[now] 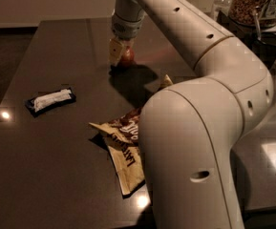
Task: Move apple near brown chip bag
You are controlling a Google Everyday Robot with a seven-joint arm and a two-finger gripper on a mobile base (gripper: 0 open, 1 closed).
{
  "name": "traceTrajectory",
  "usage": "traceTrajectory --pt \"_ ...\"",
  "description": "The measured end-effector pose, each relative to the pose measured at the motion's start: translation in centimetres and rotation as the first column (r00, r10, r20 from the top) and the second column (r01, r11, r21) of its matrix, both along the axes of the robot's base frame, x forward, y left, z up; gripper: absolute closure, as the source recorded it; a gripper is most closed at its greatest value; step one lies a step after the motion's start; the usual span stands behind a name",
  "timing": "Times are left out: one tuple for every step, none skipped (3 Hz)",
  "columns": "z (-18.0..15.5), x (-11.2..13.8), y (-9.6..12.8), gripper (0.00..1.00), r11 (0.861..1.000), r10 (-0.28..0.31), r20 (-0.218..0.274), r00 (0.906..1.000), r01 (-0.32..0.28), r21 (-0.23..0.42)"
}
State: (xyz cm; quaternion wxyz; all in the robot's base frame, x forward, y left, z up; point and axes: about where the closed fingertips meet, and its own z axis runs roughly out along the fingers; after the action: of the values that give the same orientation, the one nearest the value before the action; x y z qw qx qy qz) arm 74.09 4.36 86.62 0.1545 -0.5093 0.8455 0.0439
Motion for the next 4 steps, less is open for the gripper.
traceTrajectory --pt "1.2 -1.4 0.0 0.82 1.000 0.019 -0.001 0.9998 -0.019 0.001" --pt "2.8 -4.0 -0.6 1.00 1.000 0.022 -0.004 0.9998 -0.022 0.009" --pt "4.2 -7.7 -1.5 1.00 0.999 0.014 -0.011 0.9998 -0.013 0.039" --pt "4.0 -10.4 -2.5 1.00 0.998 -0.002 -0.020 0.9998 0.003 0.063"
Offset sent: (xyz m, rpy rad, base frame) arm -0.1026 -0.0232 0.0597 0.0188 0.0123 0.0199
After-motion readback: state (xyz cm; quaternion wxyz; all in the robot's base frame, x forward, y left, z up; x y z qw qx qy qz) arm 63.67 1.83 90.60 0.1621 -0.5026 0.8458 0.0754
